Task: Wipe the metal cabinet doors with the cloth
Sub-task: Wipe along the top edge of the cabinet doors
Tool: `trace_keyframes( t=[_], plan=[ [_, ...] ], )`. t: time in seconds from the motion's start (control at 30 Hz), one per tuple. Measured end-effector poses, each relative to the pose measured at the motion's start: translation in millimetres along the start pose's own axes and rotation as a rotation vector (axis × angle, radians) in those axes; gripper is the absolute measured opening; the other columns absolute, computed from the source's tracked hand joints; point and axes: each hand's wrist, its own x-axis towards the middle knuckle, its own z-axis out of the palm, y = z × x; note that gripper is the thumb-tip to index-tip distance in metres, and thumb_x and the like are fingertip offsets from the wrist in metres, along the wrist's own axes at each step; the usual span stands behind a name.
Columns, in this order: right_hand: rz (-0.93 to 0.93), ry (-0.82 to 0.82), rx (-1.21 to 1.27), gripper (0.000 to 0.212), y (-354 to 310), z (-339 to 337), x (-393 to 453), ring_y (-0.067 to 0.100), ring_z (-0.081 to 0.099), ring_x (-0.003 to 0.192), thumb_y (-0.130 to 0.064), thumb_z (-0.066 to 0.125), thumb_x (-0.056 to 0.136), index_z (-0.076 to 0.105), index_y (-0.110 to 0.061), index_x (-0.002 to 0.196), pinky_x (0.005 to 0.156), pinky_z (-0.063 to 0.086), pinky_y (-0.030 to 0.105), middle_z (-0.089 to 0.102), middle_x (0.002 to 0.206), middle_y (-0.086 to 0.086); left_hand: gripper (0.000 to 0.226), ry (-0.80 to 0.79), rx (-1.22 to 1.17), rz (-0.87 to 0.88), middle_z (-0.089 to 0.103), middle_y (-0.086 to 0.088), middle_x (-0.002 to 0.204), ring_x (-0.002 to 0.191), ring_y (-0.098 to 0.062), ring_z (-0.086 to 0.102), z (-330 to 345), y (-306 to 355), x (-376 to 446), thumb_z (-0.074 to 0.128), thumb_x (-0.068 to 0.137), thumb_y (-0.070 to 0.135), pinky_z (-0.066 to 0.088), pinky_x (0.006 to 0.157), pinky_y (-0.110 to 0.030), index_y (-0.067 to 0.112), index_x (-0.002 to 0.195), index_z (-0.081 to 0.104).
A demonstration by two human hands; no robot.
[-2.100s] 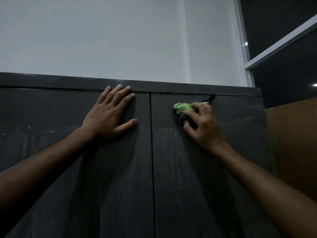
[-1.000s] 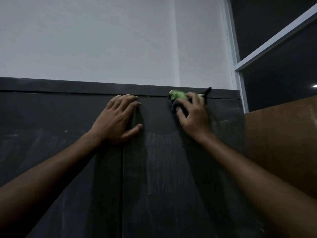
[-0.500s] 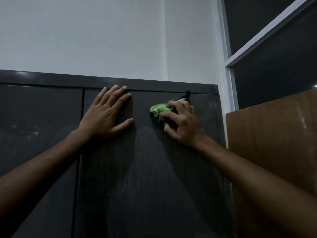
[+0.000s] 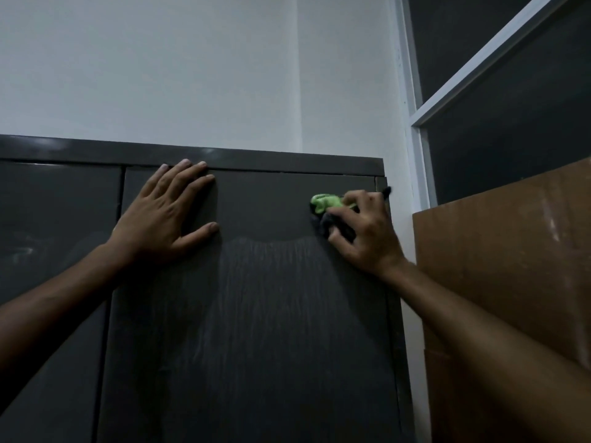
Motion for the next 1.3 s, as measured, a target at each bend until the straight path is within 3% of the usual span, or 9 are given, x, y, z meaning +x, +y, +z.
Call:
trace_keyframes(
  t=[0.1,0.17,0.37,0.57,0.7,0.8,1.0,1.2,1.3],
  plan=[
    [0.369,0.168,-0.036,0.034,22,1,36,0.029,0.043,0.105,-0.041,0.053,0.093,0.065,-0.022,0.119,0.086,0.046,0.048,0.05,0.115,0.01,0.088,0.01,0.004,-0.005,0.03,-0.011,0.17,0.162,-0.029,0.017,1,0,0,0.039,0.096,0.071,0.012,0.132,-0.052,0.012,0.162,0.035],
    [0.463,0.202,-0.078,0.036,6,8,62,0.031,0.045,0.105,-0.044,0.05,0.095,0.063,-0.022,0.12,0.086,0.044,0.048,0.051,0.114,0.011,0.088,0.008,0.006,-0.007,0.03,-0.011,0.17,0.162,-0.03,0.017,1,0,0,0.039,0.096,0.07,0.013,0.131,-0.053,0.012,0.162,0.035],
    [-0.144,-0.006,-0.085,0.033,-9,13,13,0.031,0.048,0.091,-0.044,0.056,0.09,0.061,-0.02,0.111,0.075,0.041,0.042,0.053,0.104,0.012,0.087,-0.005,0.003,-0.009,0.029,-0.01,0.17,0.162,-0.029,0.016,1,-1,-1,0.039,0.096,0.07,0.013,0.131,-0.053,0.013,0.162,0.034],
    [0.275,0.15,-0.116,0.04,6,12,88,0.035,0.052,0.096,-0.048,0.046,0.094,0.062,-0.019,0.117,0.082,0.046,0.049,0.054,0.101,0.013,0.087,0.0,0.005,-0.008,0.029,-0.01,0.171,0.162,-0.028,0.016,3,-3,-1,0.039,0.097,0.07,0.014,0.131,-0.053,0.013,0.162,0.035],
    [-0.105,0.075,-0.063,0.035,-56,33,94,0.03,0.051,0.089,-0.046,0.056,0.091,0.066,-0.02,0.112,0.076,0.042,0.043,0.054,0.097,0.01,0.087,0.0,-0.023,-0.011,0.028,-0.008,0.171,0.162,-0.025,0.015,2,-4,-2,0.04,0.097,0.071,0.013,0.132,-0.051,0.014,0.162,0.035],
    [-0.349,-0.007,-0.059,0.036,-46,30,68,0.029,0.049,0.085,-0.045,0.06,0.09,0.066,-0.018,0.113,0.072,0.041,0.041,0.054,0.095,0.011,0.083,-0.005,-0.141,-0.012,0.032,-0.006,0.169,0.161,-0.024,0.018,-2,-6,0,0.046,0.095,0.068,0.014,0.132,-0.05,0.014,0.158,0.039],
    [0.244,0.192,-0.103,0.04,-76,44,132,0.036,0.055,0.096,-0.049,0.05,0.093,0.065,-0.022,0.119,0.08,0.044,0.045,0.058,0.101,0.012,0.075,0.033,-0.129,-0.045,0.043,-0.011,0.159,0.152,-0.032,0.036,-18,-36,-18,0.049,0.095,0.06,0.027,0.124,-0.046,0.01,0.151,0.048],
    [-0.34,0.029,0.003,0.037,-154,66,106,0.031,0.053,0.088,-0.046,0.064,0.085,0.07,-0.02,0.111,0.074,0.041,0.041,0.058,0.098,0.011,0.061,0.092,-0.219,-0.071,0.047,-0.016,0.152,0.144,-0.035,0.042,-18,-57,-32,0.046,0.1,0.046,0.031,0.121,-0.043,0.002,0.142,0.052],
    [-0.179,0.086,-0.024,0.035,-137,63,120,0.031,0.053,0.086,-0.043,0.061,0.085,0.07,-0.02,0.109,0.074,0.045,0.044,0.057,0.094,0.01,0.054,0.146,-0.284,-0.084,0.048,-0.018,0.145,0.137,-0.035,0.046,-18,-58,-33,0.047,0.1,0.04,0.03,0.119,-0.035,0.0,0.135,0.052]
  ],
)
